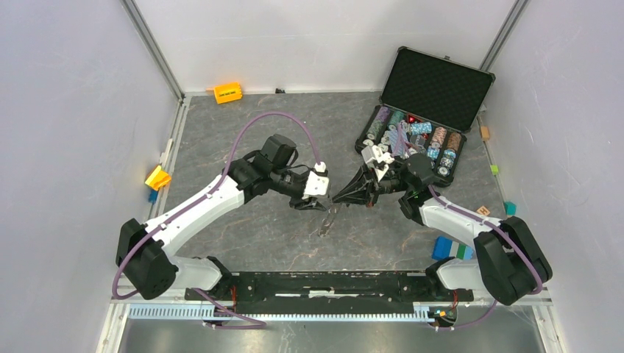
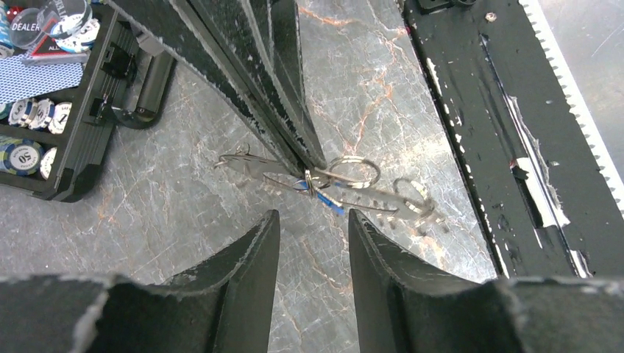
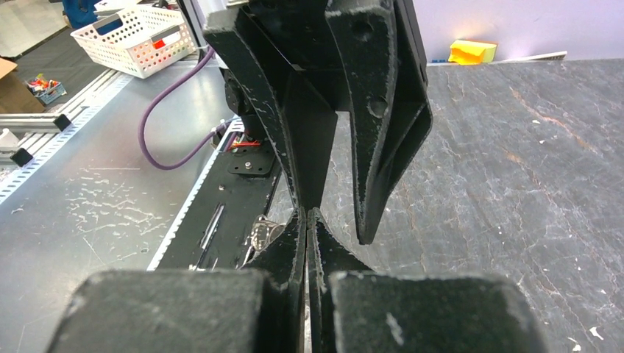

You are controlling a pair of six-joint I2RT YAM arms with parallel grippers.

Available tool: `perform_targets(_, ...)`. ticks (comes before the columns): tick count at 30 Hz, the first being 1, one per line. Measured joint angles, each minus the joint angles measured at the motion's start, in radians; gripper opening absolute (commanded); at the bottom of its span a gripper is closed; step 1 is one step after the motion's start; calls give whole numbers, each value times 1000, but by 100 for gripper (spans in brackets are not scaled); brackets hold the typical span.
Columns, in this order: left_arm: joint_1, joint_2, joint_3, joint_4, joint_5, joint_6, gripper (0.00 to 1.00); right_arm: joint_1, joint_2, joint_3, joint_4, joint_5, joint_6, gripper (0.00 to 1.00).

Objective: Put the keys on the keyring

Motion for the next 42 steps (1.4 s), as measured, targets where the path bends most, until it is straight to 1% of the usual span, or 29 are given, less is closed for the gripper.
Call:
perform_targets(3,0,0,0,5,12,-6,43,0,0,0,-34,12,-23,0)
perform_targets(6,0,0,0,6,23,-19,37,0,0,0,-67,18,-47,0)
perform_targets(8,0,0,0,6,26,-32,36,-1,0,0,-81,20,-56,0)
perform_targets(14,0,0,13,7,42,-45,33,-2,0,0,-102,23,-70,0)
perform_targets(25,0,23,30,30,48,-79,21,-2,0,0,-108,24,-74,0)
perform_targets(29,0,31,30,31,48,-81,13,-2,0,0,-108,24,-74,0)
perform_targets(31,0,34,30,32,48,-82,5,-2,0,0,-108,24,-75,0)
perform_targets(32,0,34,30,32,47,-85,2,-2,0,0,-109,25,-77,0)
perform_targets(37,0,34,30,31,37,-89,2,-5,0,1,-127,31,-98,0)
perform_targets(38,-1,34,30,29,29,-91,2,-5,0,5,-145,33,-116,2)
perform_targets(39,-4,34,32,27,11,-93,2,-4,0,12,-174,39,-142,8)
perform_targets(41,-19,34,50,4,-56,-102,2,-3,0,39,-267,51,-216,21)
perform_targets(42,-29,34,63,-12,-95,-105,2,-3,-1,53,-313,59,-254,30)
